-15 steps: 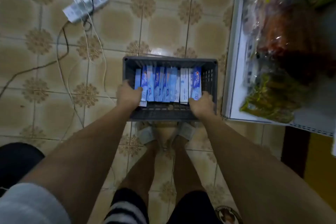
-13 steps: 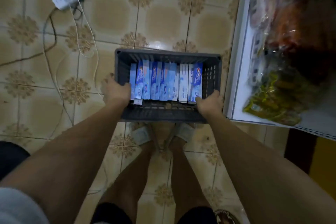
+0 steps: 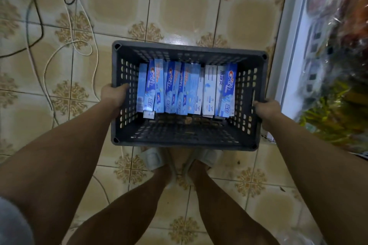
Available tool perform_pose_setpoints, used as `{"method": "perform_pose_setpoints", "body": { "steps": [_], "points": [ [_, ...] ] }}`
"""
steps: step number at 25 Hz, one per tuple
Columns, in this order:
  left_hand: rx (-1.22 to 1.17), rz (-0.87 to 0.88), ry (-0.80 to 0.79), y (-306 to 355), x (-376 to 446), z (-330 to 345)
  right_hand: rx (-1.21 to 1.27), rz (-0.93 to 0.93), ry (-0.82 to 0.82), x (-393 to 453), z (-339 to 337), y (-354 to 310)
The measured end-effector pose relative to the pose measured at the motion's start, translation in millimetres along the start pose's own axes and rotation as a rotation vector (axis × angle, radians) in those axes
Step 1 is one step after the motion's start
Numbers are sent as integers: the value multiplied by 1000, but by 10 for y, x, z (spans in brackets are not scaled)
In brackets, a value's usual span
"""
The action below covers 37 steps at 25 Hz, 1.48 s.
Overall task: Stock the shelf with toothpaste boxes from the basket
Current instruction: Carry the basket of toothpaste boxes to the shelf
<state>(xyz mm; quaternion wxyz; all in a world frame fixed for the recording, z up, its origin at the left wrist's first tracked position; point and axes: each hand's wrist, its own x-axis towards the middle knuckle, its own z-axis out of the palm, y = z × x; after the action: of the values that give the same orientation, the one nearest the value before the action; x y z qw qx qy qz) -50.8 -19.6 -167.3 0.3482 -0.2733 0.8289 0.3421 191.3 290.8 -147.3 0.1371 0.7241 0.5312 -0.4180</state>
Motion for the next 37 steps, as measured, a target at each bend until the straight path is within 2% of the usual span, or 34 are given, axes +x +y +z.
{"method": "perform_pose_setpoints", "body": {
  "steps": [5,11,14,17,23,28,32,37],
  "points": [
    [-31,-5,-13,297,-261,-308,-18,-46,-59,-356,-259,-310],
    [-62,-47,-32,889,-1191,-1129,76,-71,-69,-1462,-1014,-759],
    [-70,35,-63,1410,-1783,-1714,123,-114,-9,-2113,-1515,-1072],
    [-88,135,-47,1905,-1907,-2278,176,-157,65,-2757,-2043,-1470],
    [-164,359,-62,3150,-3691,-3474,272,-355,153,-4198,-3174,-2400],
    [-252,591,2,3883,-4675,-4260,313,-590,236,-5359,-4032,-3095],
    [-262,728,30,4385,-5168,-4608,244,-695,348,-5870,-4541,-3406],
    [-213,787,69,5004,-5267,-4677,233,-718,404,-5814,-4847,-3825]
  ]
}}
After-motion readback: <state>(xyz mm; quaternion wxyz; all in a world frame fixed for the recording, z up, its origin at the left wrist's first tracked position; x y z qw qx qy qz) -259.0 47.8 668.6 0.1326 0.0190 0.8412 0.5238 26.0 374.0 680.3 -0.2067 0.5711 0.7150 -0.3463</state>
